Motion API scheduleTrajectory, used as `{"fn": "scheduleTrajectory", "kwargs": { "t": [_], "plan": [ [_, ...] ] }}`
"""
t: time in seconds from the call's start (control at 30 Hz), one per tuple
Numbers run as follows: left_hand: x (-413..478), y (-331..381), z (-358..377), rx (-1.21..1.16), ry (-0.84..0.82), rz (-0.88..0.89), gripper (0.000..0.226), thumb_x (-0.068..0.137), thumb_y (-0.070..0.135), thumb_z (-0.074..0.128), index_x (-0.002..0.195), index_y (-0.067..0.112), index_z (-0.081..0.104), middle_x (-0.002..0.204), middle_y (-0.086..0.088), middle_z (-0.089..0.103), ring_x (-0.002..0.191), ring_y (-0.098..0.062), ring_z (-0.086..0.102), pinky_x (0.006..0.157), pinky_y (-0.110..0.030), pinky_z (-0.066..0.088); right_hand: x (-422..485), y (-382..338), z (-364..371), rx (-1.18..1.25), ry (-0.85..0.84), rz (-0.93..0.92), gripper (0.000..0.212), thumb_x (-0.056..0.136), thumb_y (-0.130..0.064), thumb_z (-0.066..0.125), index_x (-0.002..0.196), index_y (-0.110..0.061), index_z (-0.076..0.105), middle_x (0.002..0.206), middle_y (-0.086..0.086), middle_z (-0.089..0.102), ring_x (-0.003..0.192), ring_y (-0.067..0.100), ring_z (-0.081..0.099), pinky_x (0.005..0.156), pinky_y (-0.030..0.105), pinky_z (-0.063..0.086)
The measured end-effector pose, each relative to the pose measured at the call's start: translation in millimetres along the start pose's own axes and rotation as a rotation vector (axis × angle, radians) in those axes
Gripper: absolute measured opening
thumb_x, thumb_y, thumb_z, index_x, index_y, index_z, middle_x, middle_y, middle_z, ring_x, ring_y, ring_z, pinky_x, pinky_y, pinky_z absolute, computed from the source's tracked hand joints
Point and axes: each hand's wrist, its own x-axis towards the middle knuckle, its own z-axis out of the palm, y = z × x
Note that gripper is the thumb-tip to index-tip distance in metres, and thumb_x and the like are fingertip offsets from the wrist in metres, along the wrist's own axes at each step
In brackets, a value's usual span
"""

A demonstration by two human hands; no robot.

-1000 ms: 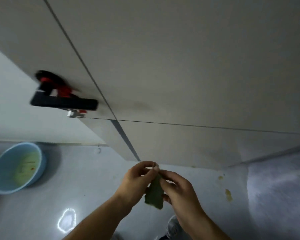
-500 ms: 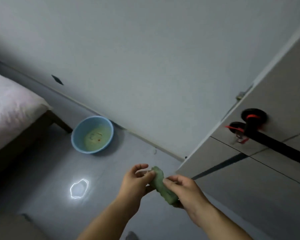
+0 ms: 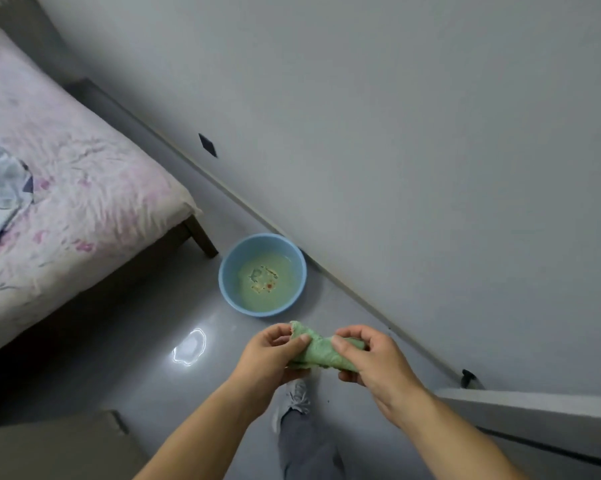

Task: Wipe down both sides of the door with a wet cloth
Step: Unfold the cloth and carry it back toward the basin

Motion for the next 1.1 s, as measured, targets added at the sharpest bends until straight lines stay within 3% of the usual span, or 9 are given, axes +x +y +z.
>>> {"fn": "scheduleTrajectory", "kwargs": {
  "t": [0.23,0.37,0.4,0.53,0.73,0.9,1.03,1.1],
  "plan": [
    [127.8,84.8,-61.3,0.040,0.103,-0.047,0.021,0.094,0.003,0.071,0.113,0.006,0.061,0.105,-0.018,0.078,0.084,-0.027,0.079,0.072,-0.040,0.066,152.3,-34.5,69.0,0.043,-0.064,0.154,0.019,0.093,-0.010,0.073,0.111,-0.013,0.067,0.103,0.010,0.073,0.083,0.018,0.071,0.067,0.030,0.058],
    [206.9,109.6,-86.5,0.085,0.113,-0.039,0.047,0.093,0.004,0.073,0.119,0.039,0.055,0.107,-0.012,0.075,0.088,-0.026,0.078,0.068,-0.039,0.064,229.6,-33.6,97.6,0.040,0.023,0.146,0.020,0.095,-0.005,0.069,0.106,-0.021,0.069,0.101,0.006,0.074,0.088,0.020,0.071,0.064,0.028,0.057],
    [225.6,110.6,-91.9,0.114,0.096,-0.049,0.048,0.093,0.004,0.073,0.121,0.040,0.058,0.107,-0.012,0.073,0.090,-0.026,0.078,0.068,-0.038,0.064,245.9,-30.6,102.2,0.039,0.054,0.151,0.021,0.095,-0.005,0.068,0.106,-0.022,0.069,0.103,0.006,0.074,0.090,0.020,0.071,0.064,0.027,0.057],
    [304.8,100.4,-111.1,0.243,0.013,-0.121,0.027,0.093,0.003,0.073,0.114,0.019,0.074,0.098,-0.011,0.070,0.084,-0.022,0.076,0.068,-0.034,0.063,303.5,-7.5,115.5,0.071,0.153,0.199,0.023,0.096,-0.003,0.065,0.101,-0.025,0.071,0.103,0.007,0.073,0.091,0.021,0.071,0.063,0.026,0.058],
    [421.4,65.0,-129.1,0.370,-0.067,-0.225,0.005,0.092,0.007,0.076,0.095,0.009,0.073,0.085,-0.007,0.073,0.074,-0.018,0.073,0.063,-0.026,0.060,387.0,56.2,134.0,0.177,0.368,0.287,0.023,0.096,-0.001,0.065,0.100,-0.024,0.068,0.109,0.013,0.068,0.092,0.025,0.069,0.062,0.029,0.059],
    [512.5,18.3,-143.1,0.503,-0.074,-0.285,0.010,0.095,0.008,0.073,0.086,0.007,0.069,0.089,-0.012,0.070,0.081,-0.025,0.071,0.064,-0.025,0.063,462.0,128.6,144.4,0.351,0.462,0.391,0.021,0.095,-0.002,0.067,0.100,-0.022,0.068,0.113,0.014,0.063,0.096,0.028,0.066,0.061,0.030,0.058],
    [589.5,-29.4,-152.9,0.496,-0.065,-0.322,0.007,0.095,0.008,0.073,0.097,0.002,0.071,0.101,-0.016,0.070,0.089,-0.028,0.072,0.069,-0.029,0.064,527.9,187.9,139.0,0.366,0.476,0.385,0.022,0.094,-0.001,0.068,0.098,-0.024,0.067,0.117,0.017,0.064,0.100,0.032,0.068,0.069,0.034,0.060],
    [626.9,-52.8,-152.8,0.464,-0.047,-0.328,0.028,0.095,0.008,0.072,0.118,-0.007,0.067,0.116,-0.023,0.068,0.097,-0.032,0.070,0.069,-0.029,0.063,560.8,213.3,132.0,0.355,0.517,0.366,0.022,0.094,0.000,0.067,0.096,-0.022,0.066,0.115,0.017,0.066,0.095,0.029,0.069,0.071,0.034,0.059]
  ]
}}
